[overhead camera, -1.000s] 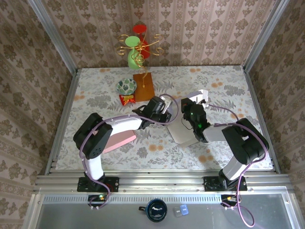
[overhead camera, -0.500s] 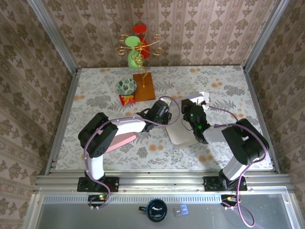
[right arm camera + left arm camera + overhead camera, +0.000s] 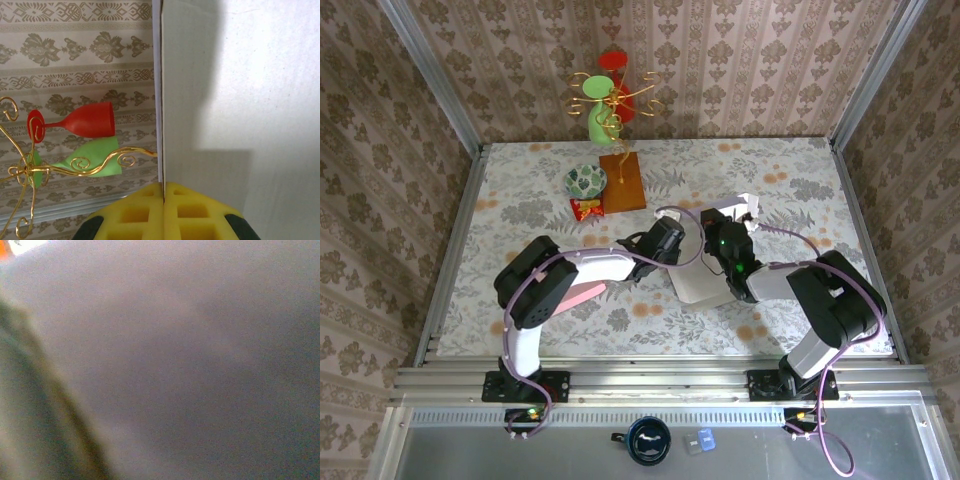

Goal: Fold the paper box

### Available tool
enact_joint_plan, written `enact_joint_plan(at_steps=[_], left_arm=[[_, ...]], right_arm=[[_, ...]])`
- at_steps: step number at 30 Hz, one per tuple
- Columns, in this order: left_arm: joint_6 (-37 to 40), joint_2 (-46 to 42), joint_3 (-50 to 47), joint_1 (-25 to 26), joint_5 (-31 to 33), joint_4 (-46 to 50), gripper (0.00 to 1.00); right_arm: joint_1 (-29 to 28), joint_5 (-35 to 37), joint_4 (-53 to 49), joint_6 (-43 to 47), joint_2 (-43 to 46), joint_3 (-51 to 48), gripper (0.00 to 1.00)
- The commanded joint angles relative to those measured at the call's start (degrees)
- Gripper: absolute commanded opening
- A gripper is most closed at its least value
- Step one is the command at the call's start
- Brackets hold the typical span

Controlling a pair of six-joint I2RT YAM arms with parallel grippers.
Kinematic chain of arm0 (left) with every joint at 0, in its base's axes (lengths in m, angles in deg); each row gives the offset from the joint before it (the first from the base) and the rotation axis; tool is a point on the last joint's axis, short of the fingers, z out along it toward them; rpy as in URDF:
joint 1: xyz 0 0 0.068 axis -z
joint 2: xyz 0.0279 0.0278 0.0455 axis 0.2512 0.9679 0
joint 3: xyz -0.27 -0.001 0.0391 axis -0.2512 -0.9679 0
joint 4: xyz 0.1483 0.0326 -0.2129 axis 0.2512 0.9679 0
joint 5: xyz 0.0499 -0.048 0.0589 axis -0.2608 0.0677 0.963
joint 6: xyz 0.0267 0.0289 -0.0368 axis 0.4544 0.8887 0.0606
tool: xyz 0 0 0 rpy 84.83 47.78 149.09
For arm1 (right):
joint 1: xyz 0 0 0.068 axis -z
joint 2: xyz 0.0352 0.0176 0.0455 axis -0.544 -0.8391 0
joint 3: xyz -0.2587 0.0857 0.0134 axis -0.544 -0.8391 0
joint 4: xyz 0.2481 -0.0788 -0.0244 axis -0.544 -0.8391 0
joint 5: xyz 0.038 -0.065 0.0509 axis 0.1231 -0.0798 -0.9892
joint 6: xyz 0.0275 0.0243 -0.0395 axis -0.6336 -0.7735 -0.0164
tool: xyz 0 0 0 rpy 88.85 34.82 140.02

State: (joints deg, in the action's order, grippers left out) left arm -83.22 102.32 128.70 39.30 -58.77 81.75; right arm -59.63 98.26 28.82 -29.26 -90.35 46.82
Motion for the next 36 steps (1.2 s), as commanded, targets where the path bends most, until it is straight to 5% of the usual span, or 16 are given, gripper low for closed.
enact_joint_plan(at_steps=[1,21,31,36], left_arm=[[-3.77,1.21,2.75,0.8,4.58,3.16,0.18],[-11.81,3.07,9.9,2.1,14.25,13.67,0.0],[-8.0,1.27,8.9,1.4,15.85,15.65,0.0],[-6.64,-0.05,7.84,0.43,15.6,15.65,0.0]], right_arm=[[-0.66,0.37,-3.74,-0.39,0.93,-1.05,0.0],[-1.89,1.65,-10.67,-1.91,3.89,0.56,0.02],[0.43,-0.57,-29.01,1.34,13.08,4.33,0.68],[3.37,-4.37,-41.01,5.85,20.79,8.8,0.84]])
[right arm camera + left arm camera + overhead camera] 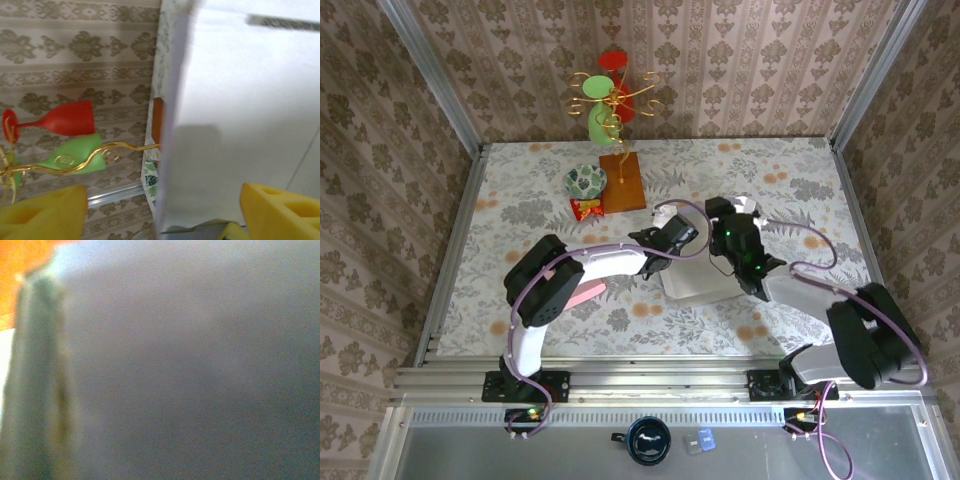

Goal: Fold the paper box

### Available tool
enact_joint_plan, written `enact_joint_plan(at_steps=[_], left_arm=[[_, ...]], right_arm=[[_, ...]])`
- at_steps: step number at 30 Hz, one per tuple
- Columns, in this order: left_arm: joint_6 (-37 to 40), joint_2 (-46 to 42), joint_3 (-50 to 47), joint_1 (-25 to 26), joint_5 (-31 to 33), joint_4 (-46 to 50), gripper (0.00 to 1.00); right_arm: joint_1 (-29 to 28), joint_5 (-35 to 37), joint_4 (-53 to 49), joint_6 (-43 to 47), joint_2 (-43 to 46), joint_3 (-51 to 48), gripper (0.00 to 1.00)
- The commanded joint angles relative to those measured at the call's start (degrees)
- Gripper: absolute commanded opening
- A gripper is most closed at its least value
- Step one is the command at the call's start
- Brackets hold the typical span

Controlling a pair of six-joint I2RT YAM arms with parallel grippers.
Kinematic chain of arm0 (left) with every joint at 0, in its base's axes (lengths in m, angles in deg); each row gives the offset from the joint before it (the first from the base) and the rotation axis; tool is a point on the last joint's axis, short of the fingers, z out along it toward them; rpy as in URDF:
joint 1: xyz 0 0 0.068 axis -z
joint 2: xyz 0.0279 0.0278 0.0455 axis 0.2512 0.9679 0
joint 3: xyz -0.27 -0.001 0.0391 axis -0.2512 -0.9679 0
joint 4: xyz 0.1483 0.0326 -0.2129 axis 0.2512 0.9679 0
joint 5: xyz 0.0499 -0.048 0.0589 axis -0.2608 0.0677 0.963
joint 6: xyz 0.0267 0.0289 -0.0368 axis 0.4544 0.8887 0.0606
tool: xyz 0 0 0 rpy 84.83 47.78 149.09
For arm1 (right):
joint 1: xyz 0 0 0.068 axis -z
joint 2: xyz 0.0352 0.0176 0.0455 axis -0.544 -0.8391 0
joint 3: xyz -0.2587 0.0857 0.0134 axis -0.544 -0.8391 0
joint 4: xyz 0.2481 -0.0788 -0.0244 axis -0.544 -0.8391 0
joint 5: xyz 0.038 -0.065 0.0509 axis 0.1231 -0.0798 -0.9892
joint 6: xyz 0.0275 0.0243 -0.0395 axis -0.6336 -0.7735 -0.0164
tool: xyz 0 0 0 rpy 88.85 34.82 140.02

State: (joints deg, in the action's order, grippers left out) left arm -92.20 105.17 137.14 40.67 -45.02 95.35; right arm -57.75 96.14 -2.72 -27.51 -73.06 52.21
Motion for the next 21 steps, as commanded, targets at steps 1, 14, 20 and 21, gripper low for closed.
enact_joint_plan(at_steps=[1,14,20,21], left_arm=[[2.79,-3.24,-0.69,-1.11,1.77,2.05,0.0],[15.47,-10.34,-3.61,-5.04,-6.56,0.33,0.0],[20.32,-15.28,-8.99,-7.64,-13.42,-3.51,0.0],[21.25,-15.92,-9.73,-8.13,-14.78,-3.96,0.0]], right_arm=[[2.25,-3.57,-11.7,5.44,4.65,4.45,0.86],[16.23,-19.22,-34.49,34.68,13.1,17.43,0.92],[22.16,-25.85,-38.71,43.69,12.51,18.75,0.87],[22.77,-26.8,-38.61,44.7,12.29,18.69,0.87]])
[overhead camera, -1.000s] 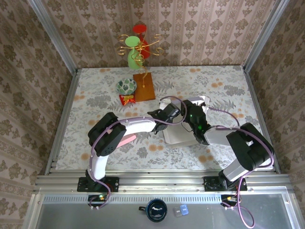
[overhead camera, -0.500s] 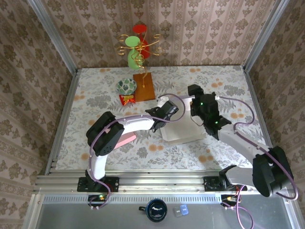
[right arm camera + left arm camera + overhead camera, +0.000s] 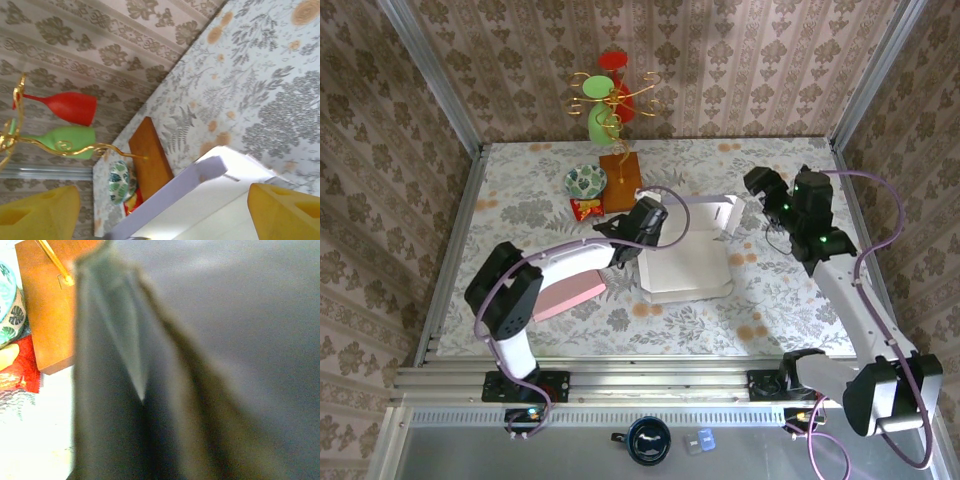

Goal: Fold the paper box

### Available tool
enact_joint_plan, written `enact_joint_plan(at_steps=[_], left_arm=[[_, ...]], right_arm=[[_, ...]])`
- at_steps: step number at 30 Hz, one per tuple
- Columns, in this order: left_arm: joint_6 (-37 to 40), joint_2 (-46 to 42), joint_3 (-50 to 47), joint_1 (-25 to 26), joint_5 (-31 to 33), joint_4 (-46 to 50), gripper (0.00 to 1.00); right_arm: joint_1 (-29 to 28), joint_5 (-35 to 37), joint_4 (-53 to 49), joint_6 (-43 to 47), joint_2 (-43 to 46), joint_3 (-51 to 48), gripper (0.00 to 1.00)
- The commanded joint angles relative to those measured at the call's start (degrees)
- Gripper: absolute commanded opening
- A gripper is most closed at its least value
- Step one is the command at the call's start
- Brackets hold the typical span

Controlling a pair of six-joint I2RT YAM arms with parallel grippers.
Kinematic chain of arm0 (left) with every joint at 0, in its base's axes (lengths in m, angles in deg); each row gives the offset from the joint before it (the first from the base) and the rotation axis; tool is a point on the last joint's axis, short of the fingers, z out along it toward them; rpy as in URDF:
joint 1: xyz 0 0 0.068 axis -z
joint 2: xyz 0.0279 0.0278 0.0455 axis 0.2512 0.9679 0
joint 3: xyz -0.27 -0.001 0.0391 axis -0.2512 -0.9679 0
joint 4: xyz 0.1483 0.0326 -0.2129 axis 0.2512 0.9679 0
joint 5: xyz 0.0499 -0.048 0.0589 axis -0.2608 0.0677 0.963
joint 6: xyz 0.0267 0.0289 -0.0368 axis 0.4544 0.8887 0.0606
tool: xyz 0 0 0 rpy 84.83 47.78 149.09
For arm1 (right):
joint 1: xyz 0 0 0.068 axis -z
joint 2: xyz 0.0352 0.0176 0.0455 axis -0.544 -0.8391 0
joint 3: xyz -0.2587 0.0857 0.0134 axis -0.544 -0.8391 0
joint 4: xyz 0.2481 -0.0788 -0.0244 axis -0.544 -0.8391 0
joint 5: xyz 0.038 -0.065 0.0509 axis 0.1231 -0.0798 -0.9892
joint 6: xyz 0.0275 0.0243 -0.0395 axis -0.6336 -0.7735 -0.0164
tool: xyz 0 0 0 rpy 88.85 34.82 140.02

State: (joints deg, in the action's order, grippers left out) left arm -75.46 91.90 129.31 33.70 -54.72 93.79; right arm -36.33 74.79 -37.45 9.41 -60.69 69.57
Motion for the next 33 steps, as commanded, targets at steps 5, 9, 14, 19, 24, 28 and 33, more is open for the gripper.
enact_joint_plan(at_steps=[5,9,14,19,24,28,33], left_arm=[[9.63,-6.27,-7.07,-3.9,-11.2,-5.5,0.0],[11.66,-7.52,-10.07,-7.85,-17.15,-6.42,0.0],[12.95,-5.02,-9.74,-10.78,-20.46,-5.9,0.0],[14.26,-0.93,-7.24,-10.9,-18.53,-4.72,0.0],[14.92,2.27,-4.46,-10.81,-14.67,-3.4,0.0],[15.38,4.29,-2.54,-10.81,-11.79,-2.73,0.0],[15.38,5.64,-1.68,-10.46,-9.78,-2.73,0.0]], right_arm=[[2.76,-10.77,-3.13,13.1,-2.57,0.3,0.81],[2.74,-14.08,0.13,17.09,-4.29,-3.05,0.72],[2.78,-15.83,2.83,22.73,-6.72,-7.5,0.62],[2.8,-16.37,4.31,26.08,-11.02,-9.65,0.52],[2.85,-17.2,6.72,31.4,-15.07,-9.66,0.45],[2.94,-16.24,9.13,36.04,-15.77,-10.61,0.39],[3.0,-18.61,11.86,38.62,-20.41,-9.35,0.37]])
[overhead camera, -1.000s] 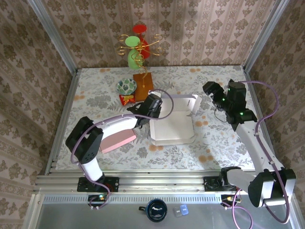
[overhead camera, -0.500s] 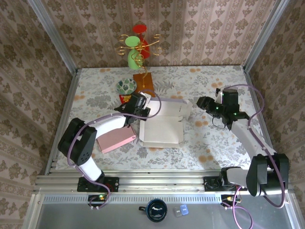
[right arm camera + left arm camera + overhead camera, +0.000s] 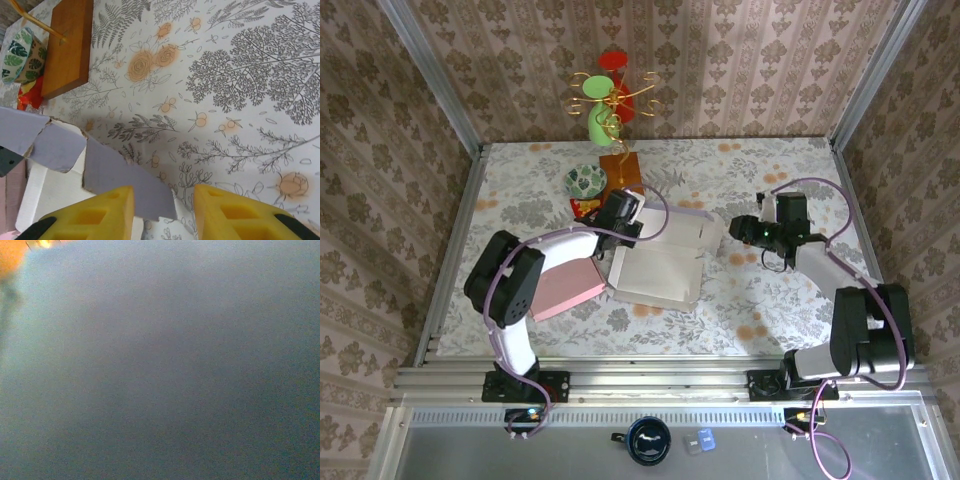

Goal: Fold the paper box

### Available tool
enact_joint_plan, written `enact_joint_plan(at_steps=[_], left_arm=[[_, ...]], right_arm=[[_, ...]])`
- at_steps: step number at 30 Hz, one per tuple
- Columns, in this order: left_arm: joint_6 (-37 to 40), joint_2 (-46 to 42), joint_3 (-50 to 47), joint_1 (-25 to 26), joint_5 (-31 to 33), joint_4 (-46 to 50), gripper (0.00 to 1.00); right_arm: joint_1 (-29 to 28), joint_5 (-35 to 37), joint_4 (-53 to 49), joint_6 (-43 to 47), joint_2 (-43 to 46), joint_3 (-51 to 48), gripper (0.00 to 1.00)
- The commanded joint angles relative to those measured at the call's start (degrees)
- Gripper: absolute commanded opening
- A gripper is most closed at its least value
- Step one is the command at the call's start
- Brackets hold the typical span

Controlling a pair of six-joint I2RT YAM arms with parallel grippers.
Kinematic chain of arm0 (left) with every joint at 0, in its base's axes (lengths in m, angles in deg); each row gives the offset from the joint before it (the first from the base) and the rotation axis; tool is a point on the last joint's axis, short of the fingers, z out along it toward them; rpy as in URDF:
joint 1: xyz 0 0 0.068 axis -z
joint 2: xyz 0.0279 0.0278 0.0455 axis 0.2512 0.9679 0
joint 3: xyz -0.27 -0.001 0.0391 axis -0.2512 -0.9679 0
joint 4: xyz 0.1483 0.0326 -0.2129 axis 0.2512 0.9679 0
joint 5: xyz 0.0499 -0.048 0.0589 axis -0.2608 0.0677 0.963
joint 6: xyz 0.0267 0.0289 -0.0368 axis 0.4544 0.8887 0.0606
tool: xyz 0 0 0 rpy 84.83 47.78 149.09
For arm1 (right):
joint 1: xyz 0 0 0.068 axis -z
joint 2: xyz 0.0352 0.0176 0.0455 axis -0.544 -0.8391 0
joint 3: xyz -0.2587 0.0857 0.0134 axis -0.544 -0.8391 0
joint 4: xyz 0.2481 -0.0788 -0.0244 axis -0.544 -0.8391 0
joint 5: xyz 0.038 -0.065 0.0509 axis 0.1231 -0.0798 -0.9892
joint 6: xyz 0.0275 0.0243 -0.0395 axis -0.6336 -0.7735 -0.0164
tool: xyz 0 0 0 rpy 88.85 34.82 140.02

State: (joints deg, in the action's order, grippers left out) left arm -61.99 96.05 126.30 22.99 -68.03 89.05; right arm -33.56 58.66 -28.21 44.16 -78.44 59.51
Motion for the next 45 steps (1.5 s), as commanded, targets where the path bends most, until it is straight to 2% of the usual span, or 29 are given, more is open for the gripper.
enact_joint_plan(at_steps=[1,10,17,23,35,45], left_arm=[[1.92,1.7,1.36,0.34,3.69,1.92,0.0],[2.28,4.01,2.75,0.43,4.01,1.67,0.0],[2.57,5.01,3.83,0.25,3.55,1.88,0.0],[2.61,5.54,4.69,-0.23,2.69,2.39,0.0],[3.22,5.55,4.87,-0.28,1.87,2.81,0.0],[3.19,5.09,4.34,-0.34,1.6,2.91,0.0]], right_arm=[[0.17,-3.93,2.01,4.29,-4.07,1.97,0.37],[-0.08,-9.78,-0.37,4.68,-11.37,7.64,0.41],[-1.31,-12.75,-0.7,5.99,-13.02,9.26,0.43],[-2.08,-12.48,0.46,7.2,-10.2,7.16,0.42],[-5.26,-12.8,-1.55,10.97,-10.73,9.29,0.43],[-7.97,-9.44,-2.78,12.08,-10.59,9.87,0.47]])
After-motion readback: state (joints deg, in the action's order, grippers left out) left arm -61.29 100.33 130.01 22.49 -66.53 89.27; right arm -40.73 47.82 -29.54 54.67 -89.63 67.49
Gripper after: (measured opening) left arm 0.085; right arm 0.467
